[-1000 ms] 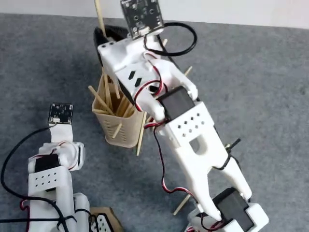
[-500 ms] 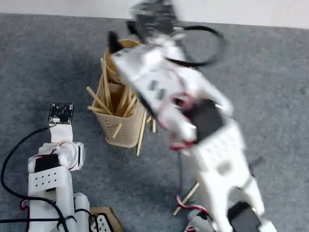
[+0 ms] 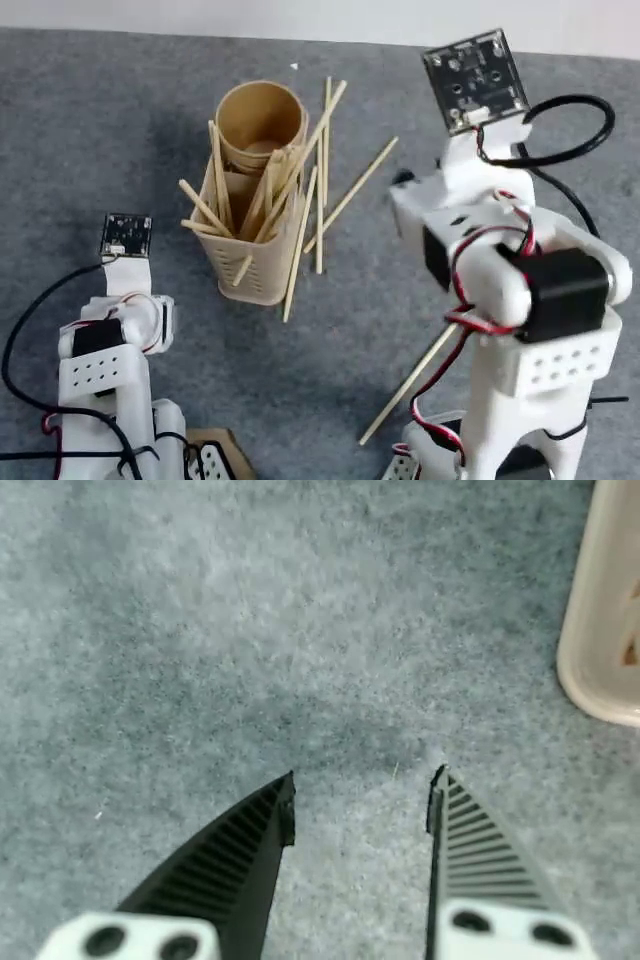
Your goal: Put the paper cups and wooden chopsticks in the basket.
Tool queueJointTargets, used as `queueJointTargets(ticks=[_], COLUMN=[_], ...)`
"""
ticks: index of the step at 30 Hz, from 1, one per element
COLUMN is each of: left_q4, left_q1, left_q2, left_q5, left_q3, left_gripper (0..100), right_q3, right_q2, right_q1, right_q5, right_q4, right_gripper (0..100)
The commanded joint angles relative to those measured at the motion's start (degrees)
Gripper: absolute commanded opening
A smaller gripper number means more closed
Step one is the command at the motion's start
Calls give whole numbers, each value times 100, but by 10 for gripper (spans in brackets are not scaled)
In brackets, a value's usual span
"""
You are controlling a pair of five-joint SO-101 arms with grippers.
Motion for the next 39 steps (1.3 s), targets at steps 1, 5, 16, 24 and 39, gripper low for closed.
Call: queueJointTargets(ticks=[1,5,16,24,39], left_q4=[-79,-79,-79,-62,-62], left_q1=[84,84,75,75,75], left_q2=[13,13,4,4,-4], left_q5=[-53,-53,-53,-53,-53], left_q3=[-31,-31,-31,-31,-31], left_gripper=[235,235,235,235,235], right_q3=[1429,3371,7204,7644,7688], right_q2=[-541,-1288,-1569,-356,1640], right_q1=[171,154,629,804,1640], right_q5=[448,791,1934,1899,1319], right_q4=[171,4,-1473,-2114,-3644], right_gripper=[142,142,142,142,145])
